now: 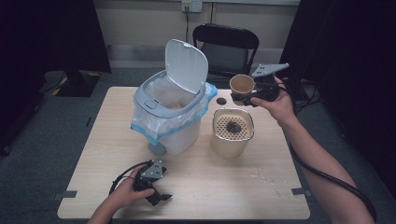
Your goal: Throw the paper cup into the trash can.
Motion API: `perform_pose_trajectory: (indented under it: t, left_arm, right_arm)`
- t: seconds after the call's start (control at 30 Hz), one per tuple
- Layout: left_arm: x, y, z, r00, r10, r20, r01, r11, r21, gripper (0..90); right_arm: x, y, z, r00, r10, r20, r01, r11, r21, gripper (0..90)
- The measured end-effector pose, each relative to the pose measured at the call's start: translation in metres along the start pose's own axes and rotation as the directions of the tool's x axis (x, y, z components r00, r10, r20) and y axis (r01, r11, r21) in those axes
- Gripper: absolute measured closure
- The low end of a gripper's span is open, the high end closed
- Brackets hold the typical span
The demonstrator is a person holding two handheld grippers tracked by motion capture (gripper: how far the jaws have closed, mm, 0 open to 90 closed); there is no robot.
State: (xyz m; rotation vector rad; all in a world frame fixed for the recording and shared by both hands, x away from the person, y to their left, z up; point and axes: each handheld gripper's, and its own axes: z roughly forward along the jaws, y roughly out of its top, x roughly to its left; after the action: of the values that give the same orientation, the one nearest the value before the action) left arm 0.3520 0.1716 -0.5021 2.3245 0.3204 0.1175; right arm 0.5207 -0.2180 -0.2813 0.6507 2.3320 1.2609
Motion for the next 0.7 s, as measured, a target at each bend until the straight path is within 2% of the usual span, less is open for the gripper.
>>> perform_pose_trajectory:
  t: [0.33, 0.7]
  left_arm:
    - [0.000, 0.000, 0.000, 1.0000, 0.000, 0.000, 0.000, 1.0000, 0.000, 0.0]
    - [0.000, 0.000, 0.000, 1.0000, 0.001, -0.001, -0.001, 1.0000, 0.001, 0.0]
  right_arm:
    - [0.007, 0.009, -0.003, 0.9994, -0.008, -0.033, 0.009, 1.000, 0.009, 26.7]
    - [0.019, 0.022, -0.004, 0.9965, -0.027, -0.079, 0.026, 1.000, -0.010, 26.6]
